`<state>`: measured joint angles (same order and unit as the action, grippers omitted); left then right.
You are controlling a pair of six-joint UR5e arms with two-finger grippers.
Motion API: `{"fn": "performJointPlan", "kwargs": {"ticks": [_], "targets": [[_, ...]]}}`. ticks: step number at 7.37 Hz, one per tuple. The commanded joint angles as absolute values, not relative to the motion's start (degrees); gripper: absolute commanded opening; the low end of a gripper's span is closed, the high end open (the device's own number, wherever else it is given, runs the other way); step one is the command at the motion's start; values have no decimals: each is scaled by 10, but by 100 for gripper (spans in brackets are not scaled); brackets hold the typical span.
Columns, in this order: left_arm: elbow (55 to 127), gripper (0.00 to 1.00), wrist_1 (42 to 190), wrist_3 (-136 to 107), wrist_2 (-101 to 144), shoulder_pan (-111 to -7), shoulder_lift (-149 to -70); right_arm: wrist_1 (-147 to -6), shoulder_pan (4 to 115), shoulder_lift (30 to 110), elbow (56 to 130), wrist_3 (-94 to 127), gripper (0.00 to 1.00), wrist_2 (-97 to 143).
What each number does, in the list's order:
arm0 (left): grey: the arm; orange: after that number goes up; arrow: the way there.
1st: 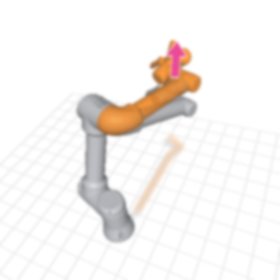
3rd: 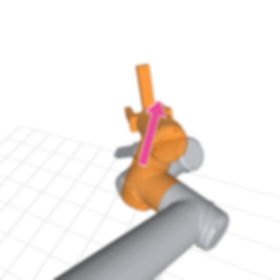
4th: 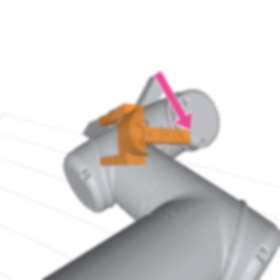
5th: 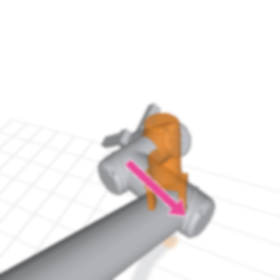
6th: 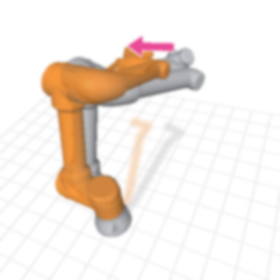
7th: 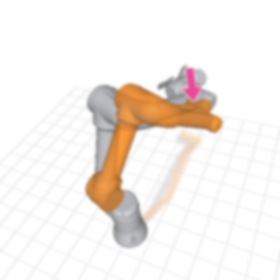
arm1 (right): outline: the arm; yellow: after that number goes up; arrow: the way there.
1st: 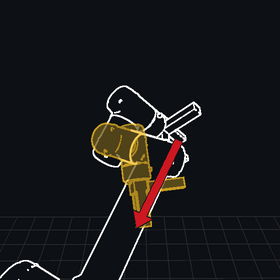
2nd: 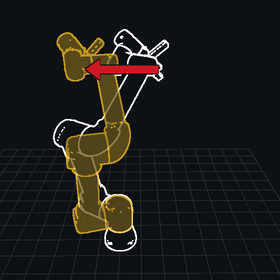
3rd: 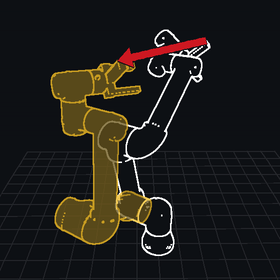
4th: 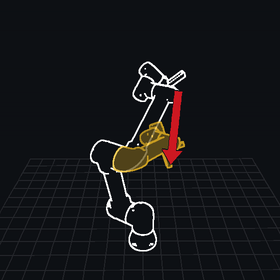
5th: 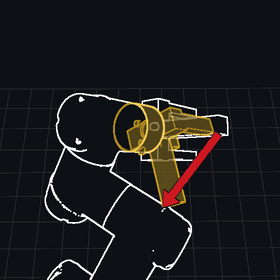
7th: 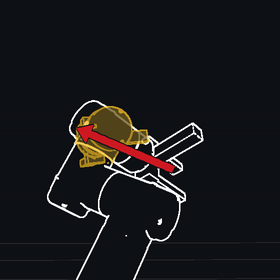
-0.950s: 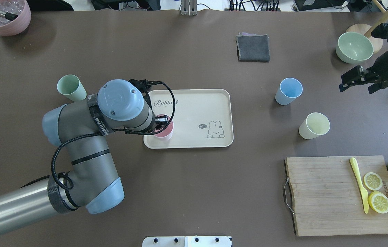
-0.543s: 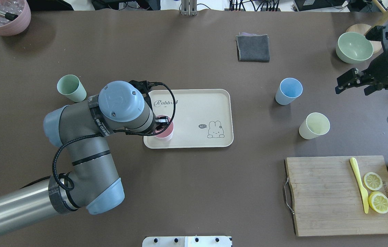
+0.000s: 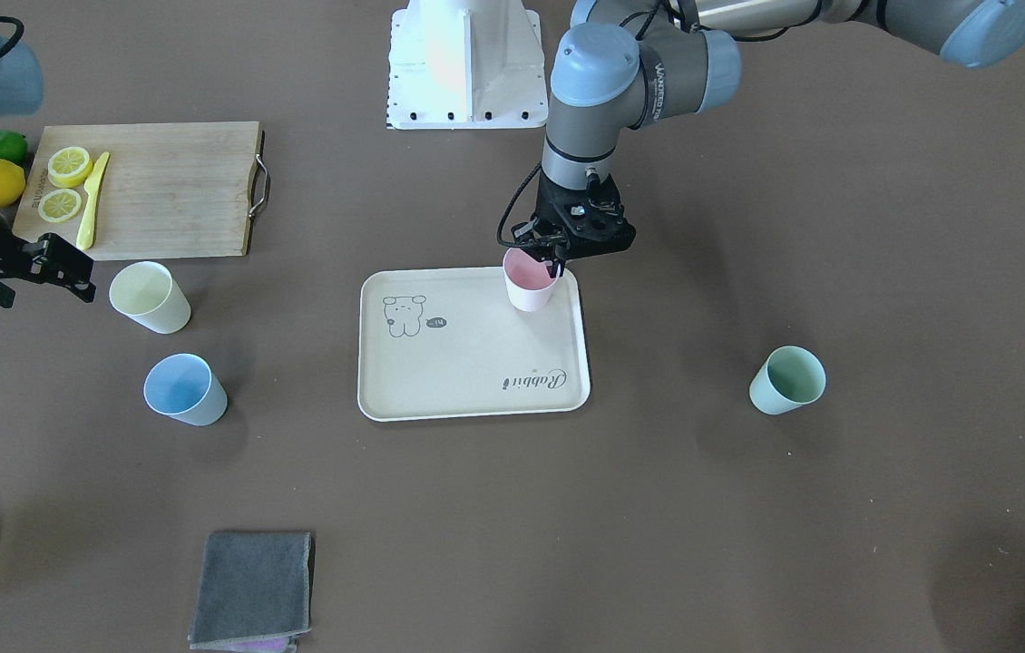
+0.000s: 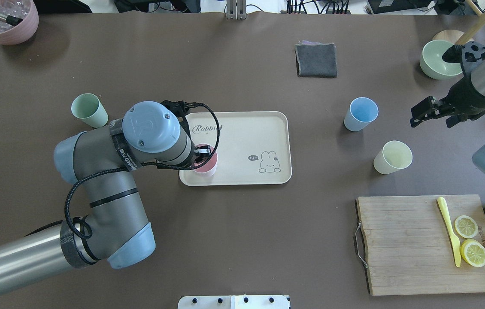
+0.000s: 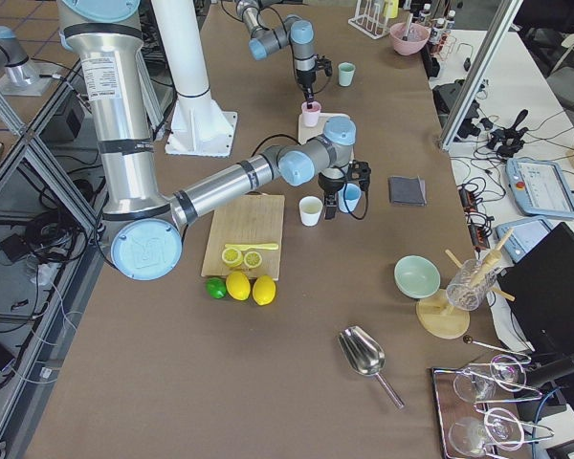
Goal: Place all cups on tray
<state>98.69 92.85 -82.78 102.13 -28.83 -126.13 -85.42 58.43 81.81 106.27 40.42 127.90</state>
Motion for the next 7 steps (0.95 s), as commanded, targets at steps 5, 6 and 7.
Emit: {"fn": "performJointPlan", "kwargs": {"ticks": [5,6,7], "targets": [[990,98,945,-868,1006,-285,-1261,-851,539,832,1060,436,100,1261],[991,98,945,-868,1006,-286,-1262,-827,520,836,1056,452,100,1238],[991,98,945,-868,1006,-286,-1262,-818,511,838,1054,467,100,1233]]}}
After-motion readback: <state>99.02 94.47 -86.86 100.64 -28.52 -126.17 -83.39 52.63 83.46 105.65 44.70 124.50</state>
